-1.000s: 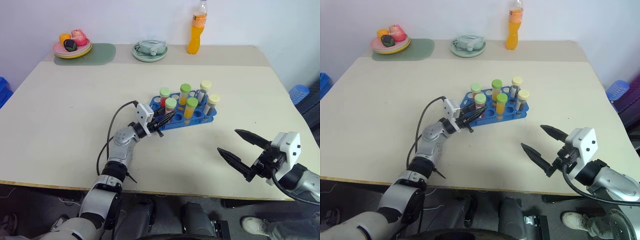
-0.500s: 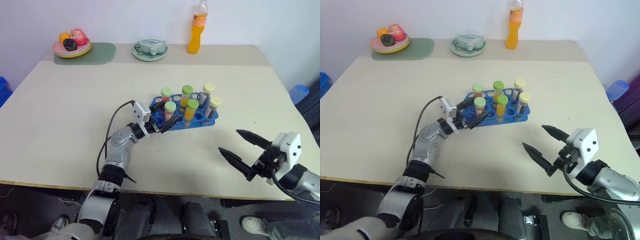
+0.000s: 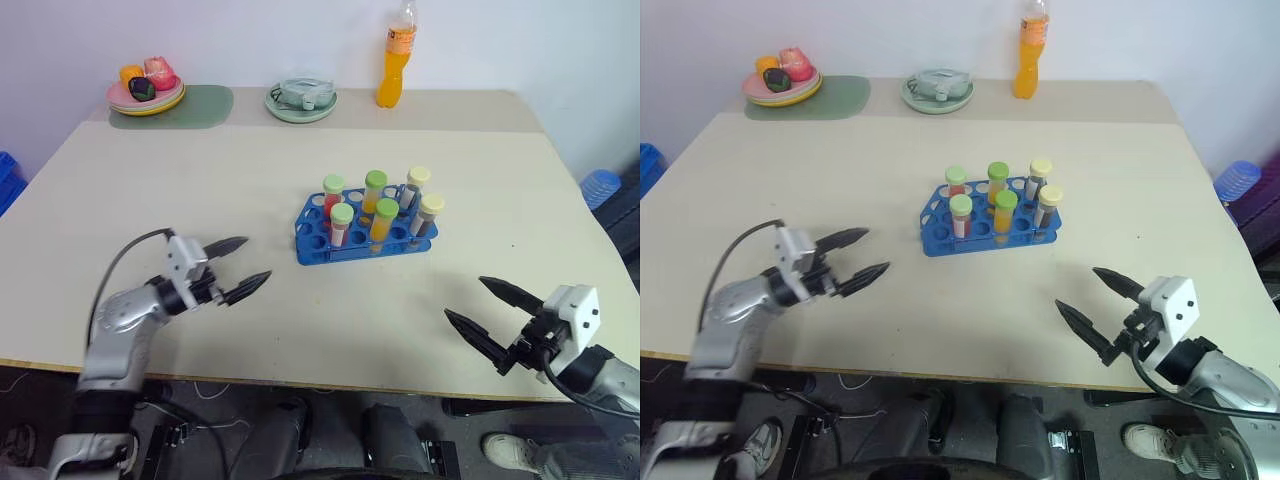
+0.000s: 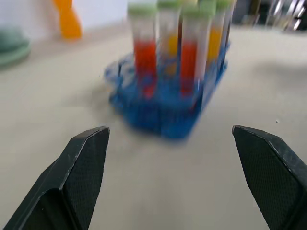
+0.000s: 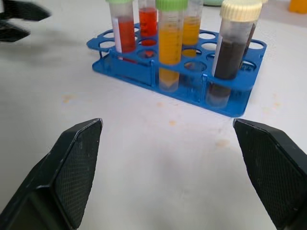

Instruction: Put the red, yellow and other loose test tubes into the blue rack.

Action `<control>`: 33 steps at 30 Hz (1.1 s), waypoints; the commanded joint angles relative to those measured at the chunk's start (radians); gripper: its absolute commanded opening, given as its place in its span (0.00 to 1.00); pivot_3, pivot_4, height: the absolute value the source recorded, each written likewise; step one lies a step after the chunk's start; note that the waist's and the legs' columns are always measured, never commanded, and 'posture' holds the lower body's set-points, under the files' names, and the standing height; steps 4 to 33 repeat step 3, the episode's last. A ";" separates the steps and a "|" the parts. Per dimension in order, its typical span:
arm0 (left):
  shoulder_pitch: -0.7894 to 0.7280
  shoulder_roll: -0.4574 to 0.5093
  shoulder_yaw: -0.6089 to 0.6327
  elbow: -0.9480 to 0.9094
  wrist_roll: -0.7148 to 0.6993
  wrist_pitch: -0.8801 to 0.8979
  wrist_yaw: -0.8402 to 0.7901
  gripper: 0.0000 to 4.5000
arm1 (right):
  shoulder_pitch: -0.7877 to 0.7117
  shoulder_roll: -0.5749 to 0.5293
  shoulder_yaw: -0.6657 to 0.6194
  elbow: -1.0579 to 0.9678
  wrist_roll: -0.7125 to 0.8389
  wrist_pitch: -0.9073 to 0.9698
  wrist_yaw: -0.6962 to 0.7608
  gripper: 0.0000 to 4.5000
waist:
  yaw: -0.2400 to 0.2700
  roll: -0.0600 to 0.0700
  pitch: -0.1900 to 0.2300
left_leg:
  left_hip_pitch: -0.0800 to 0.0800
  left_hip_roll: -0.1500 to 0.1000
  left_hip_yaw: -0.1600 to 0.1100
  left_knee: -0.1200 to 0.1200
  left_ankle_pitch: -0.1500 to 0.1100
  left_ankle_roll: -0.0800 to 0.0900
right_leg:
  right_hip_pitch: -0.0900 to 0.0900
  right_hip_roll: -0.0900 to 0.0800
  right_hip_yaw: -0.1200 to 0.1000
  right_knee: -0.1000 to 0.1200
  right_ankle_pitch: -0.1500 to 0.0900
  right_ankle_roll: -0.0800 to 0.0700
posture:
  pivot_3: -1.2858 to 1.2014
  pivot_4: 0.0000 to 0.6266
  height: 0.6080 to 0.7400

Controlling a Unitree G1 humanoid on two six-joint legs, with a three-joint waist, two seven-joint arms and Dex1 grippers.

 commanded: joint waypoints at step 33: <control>0.027 0.065 0.050 -0.088 -0.036 0.071 0.006 0.93 | 0.027 0.001 -0.059 0.012 0.007 -0.051 0.036 1.00 | 0.007 0.000 0.000 | 0.000 0.000 0.000 0.000 0.000 0.000 | 0.001 0.000 0.000 0.000 0.000 -0.001 | 0.52 0.24 1.00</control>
